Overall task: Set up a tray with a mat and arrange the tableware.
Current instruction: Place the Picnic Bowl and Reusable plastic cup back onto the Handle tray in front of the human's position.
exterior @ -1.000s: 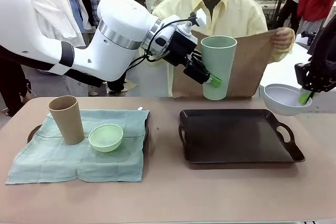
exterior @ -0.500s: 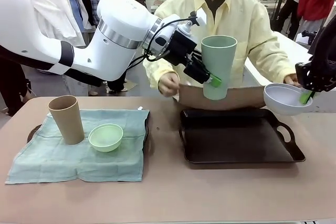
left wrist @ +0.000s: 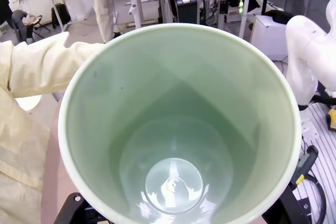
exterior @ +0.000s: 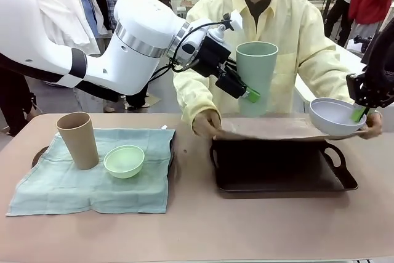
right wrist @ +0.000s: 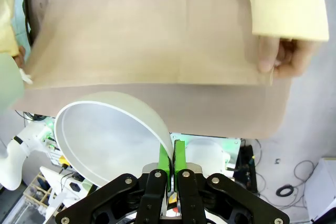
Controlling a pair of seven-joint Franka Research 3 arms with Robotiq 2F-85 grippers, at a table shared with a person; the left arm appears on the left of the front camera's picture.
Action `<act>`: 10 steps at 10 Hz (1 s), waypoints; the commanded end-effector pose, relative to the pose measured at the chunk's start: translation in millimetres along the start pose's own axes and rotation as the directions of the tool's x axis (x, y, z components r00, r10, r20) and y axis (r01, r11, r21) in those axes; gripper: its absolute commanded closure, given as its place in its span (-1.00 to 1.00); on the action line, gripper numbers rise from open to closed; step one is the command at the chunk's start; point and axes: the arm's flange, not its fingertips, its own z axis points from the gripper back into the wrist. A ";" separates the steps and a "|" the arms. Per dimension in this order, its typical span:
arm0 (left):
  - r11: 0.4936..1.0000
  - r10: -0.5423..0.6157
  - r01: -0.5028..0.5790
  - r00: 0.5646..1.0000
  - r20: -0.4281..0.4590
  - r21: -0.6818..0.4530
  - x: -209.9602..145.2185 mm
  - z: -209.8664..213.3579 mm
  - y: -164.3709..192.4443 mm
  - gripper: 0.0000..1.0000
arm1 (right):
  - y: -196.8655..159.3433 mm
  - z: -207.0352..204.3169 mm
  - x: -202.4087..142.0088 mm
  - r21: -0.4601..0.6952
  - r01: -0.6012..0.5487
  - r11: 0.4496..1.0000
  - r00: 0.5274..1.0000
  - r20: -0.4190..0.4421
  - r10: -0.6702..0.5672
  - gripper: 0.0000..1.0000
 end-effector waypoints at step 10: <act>1.000 -0.015 0.015 1.000 0.002 -0.003 2.0 2.7 -1.0 -0.55 | -1.2 -2.3 -0.5 0.000 0.001 1.000 1.000 0.001 -0.001 1.00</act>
